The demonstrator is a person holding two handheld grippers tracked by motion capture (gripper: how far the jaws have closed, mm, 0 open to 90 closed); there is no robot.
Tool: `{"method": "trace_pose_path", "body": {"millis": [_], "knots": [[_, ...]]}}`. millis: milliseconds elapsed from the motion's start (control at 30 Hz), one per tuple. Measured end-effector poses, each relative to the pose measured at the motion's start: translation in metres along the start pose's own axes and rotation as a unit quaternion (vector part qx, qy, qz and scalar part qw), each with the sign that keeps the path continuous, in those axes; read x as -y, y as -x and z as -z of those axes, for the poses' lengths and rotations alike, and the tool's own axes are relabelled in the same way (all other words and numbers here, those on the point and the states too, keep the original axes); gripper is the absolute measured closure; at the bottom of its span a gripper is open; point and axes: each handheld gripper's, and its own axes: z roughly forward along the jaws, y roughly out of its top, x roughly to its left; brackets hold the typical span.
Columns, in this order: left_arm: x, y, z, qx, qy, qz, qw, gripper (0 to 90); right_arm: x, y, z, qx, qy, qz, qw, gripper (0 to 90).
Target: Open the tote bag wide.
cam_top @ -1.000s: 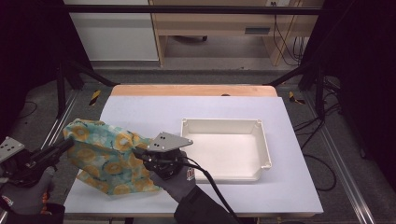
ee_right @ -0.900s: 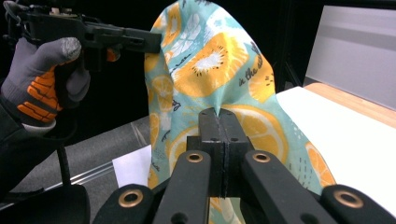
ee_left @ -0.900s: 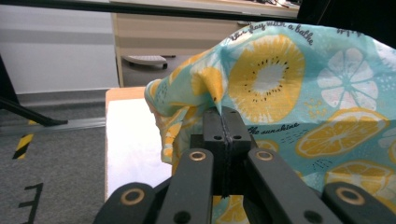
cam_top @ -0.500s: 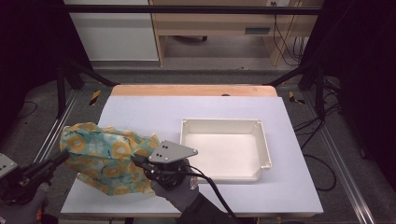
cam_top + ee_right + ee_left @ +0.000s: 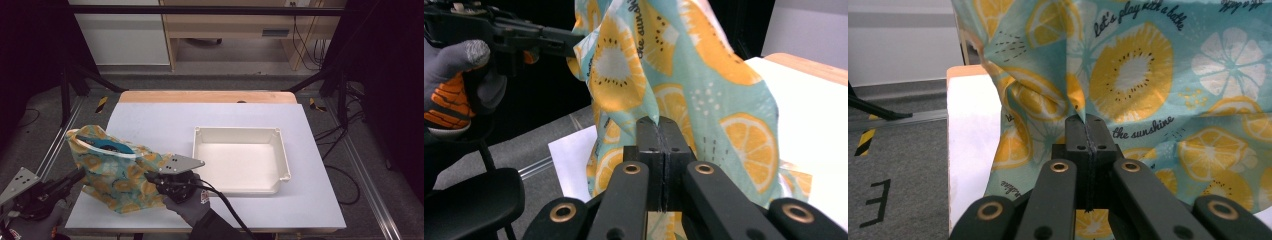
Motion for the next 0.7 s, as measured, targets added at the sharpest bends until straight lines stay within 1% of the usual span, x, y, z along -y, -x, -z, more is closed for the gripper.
{"method": "trace_pose_path", "body": {"millis": [67,200,267,333,400,433,467,500,567,633,667,700], "knots": [[0.0,0.0,-0.001,-0.001,-0.001,0.0,1.0,90.0,-0.002,0.001,0.004,0.0,0.008,-0.003,1.0,84.8],[0.0,0.001,-0.002,-0.003,-0.003,-0.002,1.0,90.0,-0.012,0.001,0.018,-0.003,0.042,-0.002,0.9991,69.6],[0.0,0.001,-0.002,-0.002,-0.004,-0.004,1.0,90.0,-0.02,0.001,0.024,0.005,0.064,0.005,0.9979,60.8],[0.0,0.001,-0.002,-0.001,-0.004,-0.003,1.0,90.0,-0.026,0.002,0.026,0.013,0.078,0.011,0.9968,55.8],[0.0,0.001,-0.003,-0.001,-0.005,-0.002,1.0,90.0,-0.032,0.003,0.024,0.017,0.087,0.015,0.9959,50.0],[0.0,0.001,-0.003,-0.001,-0.005,-0.002,1.0,90.0,-0.034,0.004,0.022,0.013,0.086,0.02,0.996,47.2],[0.0,0.001,-0.003,-0.001,-0.005,-0.002,1.0,90.0,-0.036,0.004,0.018,0.012,0.078,0.02,0.9967,45.6],[0.0,0.001,-0.003,-0.002,-0.005,-0.002,1.0,90.0,-0.036,0.005,0.008,0.011,0.066,0.021,0.9975,45.0],[0.0,0.001,-0.003,-0.001,-0.005,-0.002,1.0,90.0,-0.036,0.005,0.005,0.011,0.062,0.023,0.9978,46.8],[0.0,0.0,-0.003,-0.001,-0.004,-0.002,1.0,90.0,-0.033,0.005,0.0,0.01,0.049,0.022,0.9985,53.9],[0.0,0.0,-0.003,-0.001,-0.003,-0.001,1.0,90.0,-0.032,0.006,-0.002,0.014,0.044,0.022,0.9987,59.3],[0.0,0.0,-0.003,-0.002,-0.003,-0.001,1.0,90.0,-0.031,0.006,-0.002,0.017,0.041,0.021,0.9988,67.1]]}}
